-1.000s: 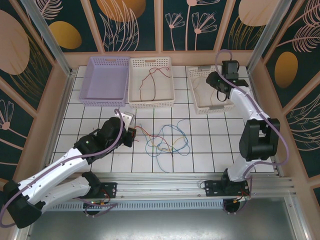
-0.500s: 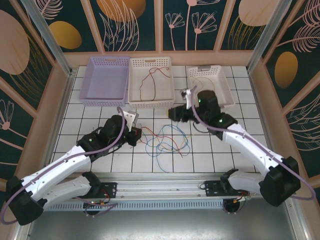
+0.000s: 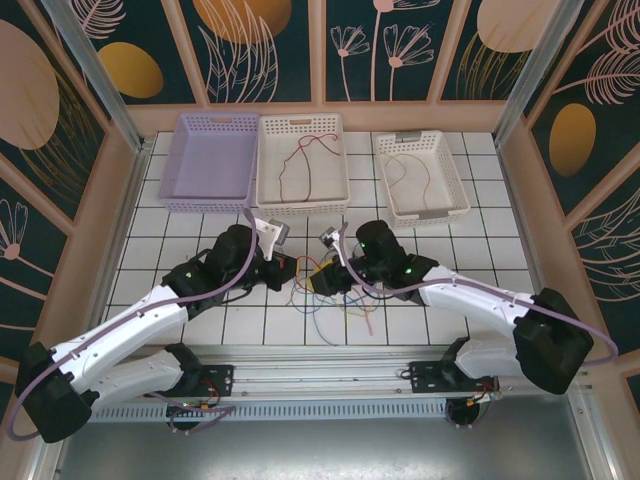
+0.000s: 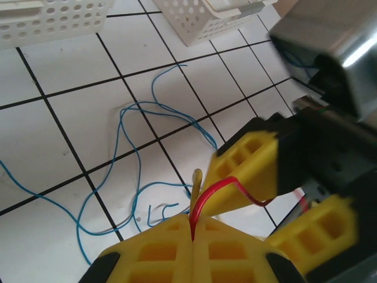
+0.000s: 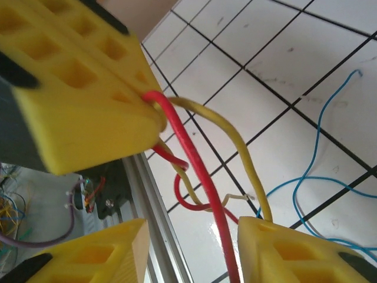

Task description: Untangle the cables

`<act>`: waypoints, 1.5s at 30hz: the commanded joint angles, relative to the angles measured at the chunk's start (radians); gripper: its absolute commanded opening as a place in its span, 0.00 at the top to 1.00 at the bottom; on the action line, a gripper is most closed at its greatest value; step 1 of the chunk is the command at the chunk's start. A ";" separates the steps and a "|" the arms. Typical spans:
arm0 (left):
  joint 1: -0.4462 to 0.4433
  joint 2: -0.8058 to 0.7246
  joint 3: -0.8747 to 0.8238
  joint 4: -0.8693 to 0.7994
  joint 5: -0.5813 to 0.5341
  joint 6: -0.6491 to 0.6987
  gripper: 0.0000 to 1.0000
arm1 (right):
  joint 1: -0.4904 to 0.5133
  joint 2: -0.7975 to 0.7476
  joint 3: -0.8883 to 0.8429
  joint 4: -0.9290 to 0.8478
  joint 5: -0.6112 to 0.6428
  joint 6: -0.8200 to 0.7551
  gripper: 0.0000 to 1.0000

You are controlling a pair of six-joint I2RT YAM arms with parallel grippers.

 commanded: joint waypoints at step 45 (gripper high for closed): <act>0.006 -0.303 -0.451 0.467 0.095 -0.243 0.25 | -0.122 -0.245 -0.084 0.124 -0.140 0.111 1.00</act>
